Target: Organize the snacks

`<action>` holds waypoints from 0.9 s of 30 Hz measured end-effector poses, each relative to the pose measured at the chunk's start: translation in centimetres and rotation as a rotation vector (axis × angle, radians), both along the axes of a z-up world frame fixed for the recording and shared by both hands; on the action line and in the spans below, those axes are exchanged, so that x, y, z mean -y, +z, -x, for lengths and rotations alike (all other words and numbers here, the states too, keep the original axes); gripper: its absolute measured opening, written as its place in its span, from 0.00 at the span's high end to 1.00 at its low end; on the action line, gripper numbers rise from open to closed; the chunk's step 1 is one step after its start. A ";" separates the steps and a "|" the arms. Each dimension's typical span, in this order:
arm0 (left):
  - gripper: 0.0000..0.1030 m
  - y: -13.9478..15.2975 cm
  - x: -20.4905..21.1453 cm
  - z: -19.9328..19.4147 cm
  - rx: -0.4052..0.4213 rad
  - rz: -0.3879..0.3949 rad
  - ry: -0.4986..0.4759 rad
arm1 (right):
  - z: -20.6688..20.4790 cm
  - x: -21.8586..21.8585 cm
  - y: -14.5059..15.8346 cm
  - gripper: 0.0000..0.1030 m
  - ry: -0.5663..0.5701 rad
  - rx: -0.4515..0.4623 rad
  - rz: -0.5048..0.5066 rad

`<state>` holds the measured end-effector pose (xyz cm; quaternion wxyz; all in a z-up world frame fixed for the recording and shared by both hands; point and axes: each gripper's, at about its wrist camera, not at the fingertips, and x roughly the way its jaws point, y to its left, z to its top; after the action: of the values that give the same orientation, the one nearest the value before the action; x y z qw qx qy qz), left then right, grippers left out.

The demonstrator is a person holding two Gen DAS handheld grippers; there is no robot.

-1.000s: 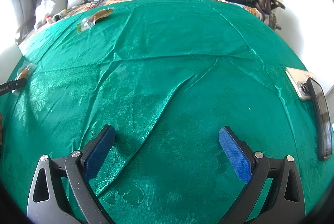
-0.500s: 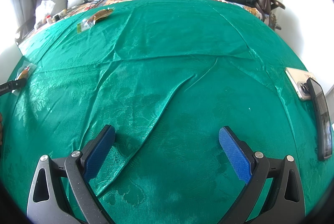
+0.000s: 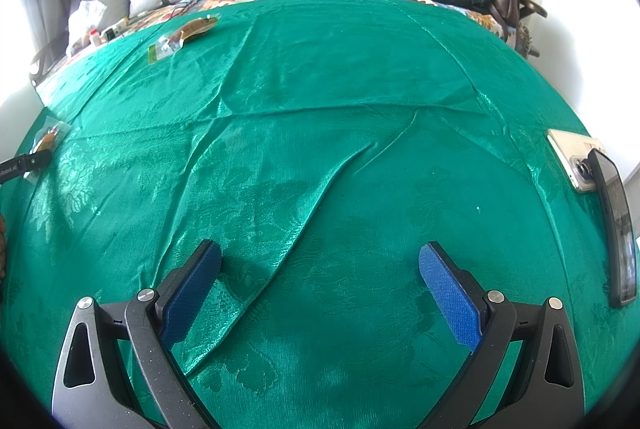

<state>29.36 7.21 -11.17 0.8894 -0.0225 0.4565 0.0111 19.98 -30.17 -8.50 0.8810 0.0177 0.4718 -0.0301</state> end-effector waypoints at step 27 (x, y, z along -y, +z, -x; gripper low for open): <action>0.00 -0.1 0.1 0.0 0.000 0.001 0.001 | -29.8 -16.1 -1.2 0.58 0.124 -0.060 -0.146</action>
<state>29.38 7.07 -11.24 0.8895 -0.0230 0.4563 0.0114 49.79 -14.07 -9.68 0.8631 0.0516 0.4989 0.0586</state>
